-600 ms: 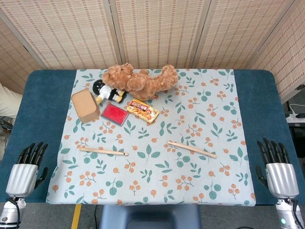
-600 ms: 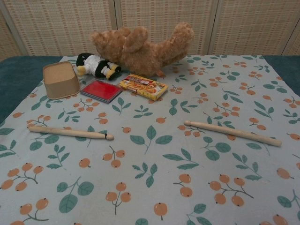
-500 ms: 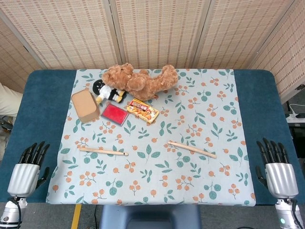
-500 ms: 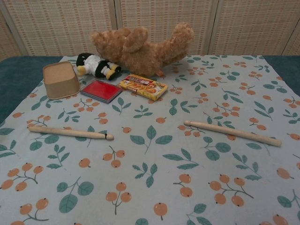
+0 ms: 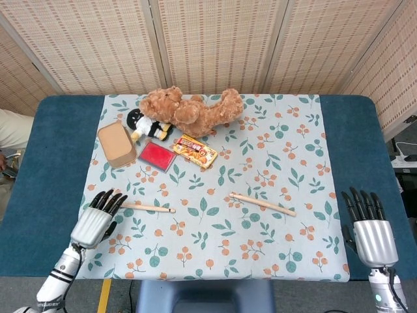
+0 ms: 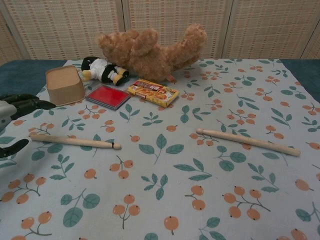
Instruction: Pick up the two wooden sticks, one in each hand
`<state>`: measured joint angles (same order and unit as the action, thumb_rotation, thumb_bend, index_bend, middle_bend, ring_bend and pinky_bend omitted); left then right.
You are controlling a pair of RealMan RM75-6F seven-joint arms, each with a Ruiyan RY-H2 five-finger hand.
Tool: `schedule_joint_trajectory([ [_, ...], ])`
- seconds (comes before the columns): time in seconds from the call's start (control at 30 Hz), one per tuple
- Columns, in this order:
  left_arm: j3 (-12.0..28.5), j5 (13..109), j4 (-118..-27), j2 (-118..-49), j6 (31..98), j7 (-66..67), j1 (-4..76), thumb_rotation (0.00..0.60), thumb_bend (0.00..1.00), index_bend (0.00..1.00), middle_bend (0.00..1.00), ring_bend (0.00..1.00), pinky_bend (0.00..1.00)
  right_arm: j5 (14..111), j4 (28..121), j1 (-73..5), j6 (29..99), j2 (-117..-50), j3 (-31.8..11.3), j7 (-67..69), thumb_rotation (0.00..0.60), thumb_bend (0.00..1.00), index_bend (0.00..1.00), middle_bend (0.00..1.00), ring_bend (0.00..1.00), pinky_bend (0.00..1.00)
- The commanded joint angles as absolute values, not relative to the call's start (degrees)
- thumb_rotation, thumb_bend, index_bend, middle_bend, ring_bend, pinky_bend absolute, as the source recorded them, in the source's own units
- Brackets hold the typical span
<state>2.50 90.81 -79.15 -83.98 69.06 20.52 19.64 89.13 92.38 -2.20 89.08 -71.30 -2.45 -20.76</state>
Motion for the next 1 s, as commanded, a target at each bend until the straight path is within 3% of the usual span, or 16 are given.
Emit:
schedule_joint_trajectory([
  [0.03,3.86,88.87,-74.46,-88.69,65.38,25.67,22.81,0.600,0.46,0.13,0.15,0.08,0.13,88.48,92.47,-2.81,87.75,-71.36,-2.66,-21.34,0.600,0.39,0.00,0.00,0.00,0.00],
  [0.2,3.73,88.54,-70.42,-92.86,64.60,27.64,24.42,0.600,0.46,0.14,0.19,0.08,0.13,87.82,92.72,-3.54,86.32,-71.27,-2.89,-22.37,0.600,0.39,0.00,0.00,0.00,0.00],
  [0.43,3.20,87.98,-64.68,-96.82,66.13,34.14,24.49,0.600,0.46,0.24,0.24,0.11,0.14,85.96,92.94,-3.85,84.67,-70.73,-2.98,-23.27,0.600,0.39,0.00,0.00,0.00,0.00],
  [0.8,1.99,88.26,-61.01,-98.91,66.64,32.07,25.32,0.600,0.46,0.24,0.32,0.16,0.14,85.85,93.39,-3.96,84.37,-70.50,-2.59,-24.02,0.600,0.39,0.00,0.00,0.00,0.00],
  [1.0,1.60,88.62,-58.08,-99.98,67.15,30.88,25.73,0.600,0.46,0.36,0.41,0.20,0.14,85.83,93.57,-4.07,84.08,-70.64,-2.37,-24.32,0.600,0.39,0.00,0.00,0.00,0.00],
])
